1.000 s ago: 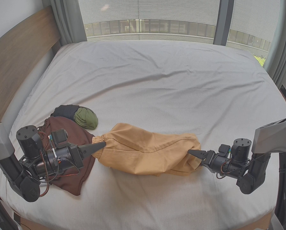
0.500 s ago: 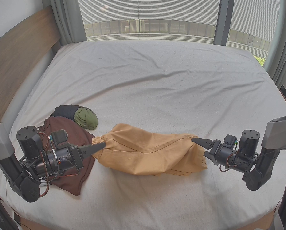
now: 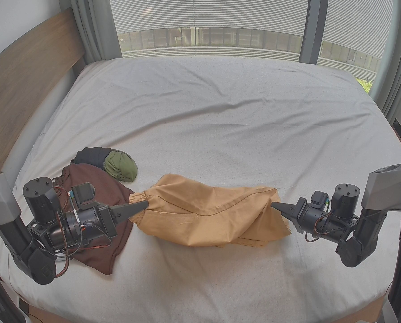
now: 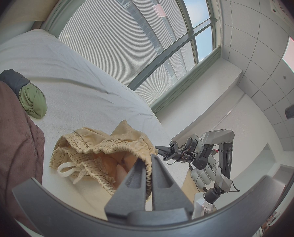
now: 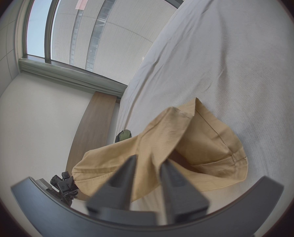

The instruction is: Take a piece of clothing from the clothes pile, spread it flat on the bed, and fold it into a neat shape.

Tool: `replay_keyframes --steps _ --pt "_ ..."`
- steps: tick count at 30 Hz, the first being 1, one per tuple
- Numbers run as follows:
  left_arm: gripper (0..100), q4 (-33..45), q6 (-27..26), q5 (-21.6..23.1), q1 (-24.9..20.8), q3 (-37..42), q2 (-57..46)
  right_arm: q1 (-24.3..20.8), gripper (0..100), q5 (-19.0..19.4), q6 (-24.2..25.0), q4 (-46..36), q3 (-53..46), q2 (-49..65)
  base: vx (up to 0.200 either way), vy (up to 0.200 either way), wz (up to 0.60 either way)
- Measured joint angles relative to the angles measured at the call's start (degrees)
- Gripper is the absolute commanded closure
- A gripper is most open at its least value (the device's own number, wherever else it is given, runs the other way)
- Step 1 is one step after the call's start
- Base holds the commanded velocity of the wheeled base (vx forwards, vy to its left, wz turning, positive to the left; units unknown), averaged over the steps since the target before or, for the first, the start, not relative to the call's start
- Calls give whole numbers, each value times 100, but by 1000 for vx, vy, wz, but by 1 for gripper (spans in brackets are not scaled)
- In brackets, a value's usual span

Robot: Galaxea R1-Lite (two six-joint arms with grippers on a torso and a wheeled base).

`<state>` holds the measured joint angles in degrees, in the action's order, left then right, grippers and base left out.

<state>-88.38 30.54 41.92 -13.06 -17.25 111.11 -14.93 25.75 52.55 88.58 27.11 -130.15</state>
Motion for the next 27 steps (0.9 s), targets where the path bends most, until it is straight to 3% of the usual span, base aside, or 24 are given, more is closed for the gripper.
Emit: replay_keyframes --steps 7,12,19,27 --pt "100 2 4 -7 50 -39 30 -11 100 143 -96 -9 -265 -56 0 0 0" --pt "100 2 6 -10 165 -111 99 -55 100 422 -655 -12 -702 -26 0 0 0" --pt "100 0 11 -16 226 -182 144 -184 100 492 -1270 -20 -1019 -349 0 0 0" --pt "100 0 11 -18 236 -206 162 -199 100 494 -1542 -17 -1135 -668 0 0 0"
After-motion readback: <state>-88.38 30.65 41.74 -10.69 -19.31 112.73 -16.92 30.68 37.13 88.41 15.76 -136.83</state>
